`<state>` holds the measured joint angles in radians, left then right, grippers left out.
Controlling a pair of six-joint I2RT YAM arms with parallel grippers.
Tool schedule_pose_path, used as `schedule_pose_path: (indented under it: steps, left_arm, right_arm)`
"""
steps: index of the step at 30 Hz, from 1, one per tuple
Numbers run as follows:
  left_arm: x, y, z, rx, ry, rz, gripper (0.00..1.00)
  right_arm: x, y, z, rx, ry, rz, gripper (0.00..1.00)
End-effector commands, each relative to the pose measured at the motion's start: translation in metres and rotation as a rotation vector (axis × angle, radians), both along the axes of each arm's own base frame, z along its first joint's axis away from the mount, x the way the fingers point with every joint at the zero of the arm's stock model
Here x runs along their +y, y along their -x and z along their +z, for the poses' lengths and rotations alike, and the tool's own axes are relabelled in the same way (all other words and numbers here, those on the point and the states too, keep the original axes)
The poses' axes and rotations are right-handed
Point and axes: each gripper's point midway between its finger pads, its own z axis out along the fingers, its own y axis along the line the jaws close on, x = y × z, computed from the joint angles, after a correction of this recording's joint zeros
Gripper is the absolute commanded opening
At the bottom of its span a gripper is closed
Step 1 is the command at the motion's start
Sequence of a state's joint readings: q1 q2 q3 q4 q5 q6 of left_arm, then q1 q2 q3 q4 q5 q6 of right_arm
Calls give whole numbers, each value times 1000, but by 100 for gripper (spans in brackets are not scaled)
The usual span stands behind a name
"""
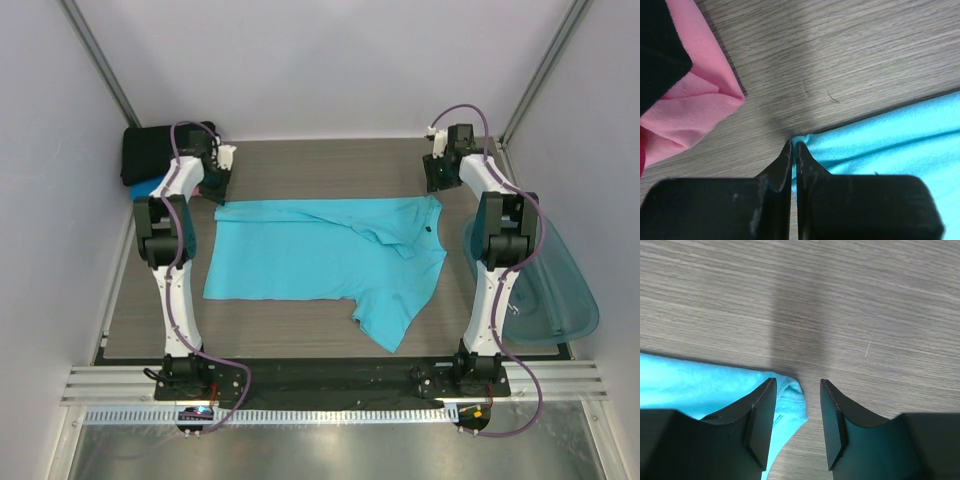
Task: Fold and stack the t-shirts
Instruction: Fold the tshirt
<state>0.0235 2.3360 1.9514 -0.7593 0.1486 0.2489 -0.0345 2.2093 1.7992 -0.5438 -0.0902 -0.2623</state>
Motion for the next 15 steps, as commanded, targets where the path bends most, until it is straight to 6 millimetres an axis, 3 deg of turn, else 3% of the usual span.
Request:
schedule_pose_path:
  steps: [1,15]
  left_arm:
    - [-1,19,-20,77,-26,-24,0]
    - [3,21,-20,78,-58,-28,0]
  right_arm:
    - [10,-2,11,-21,-46,17,47]
    - [9,10,-35,83,-37,47,48]
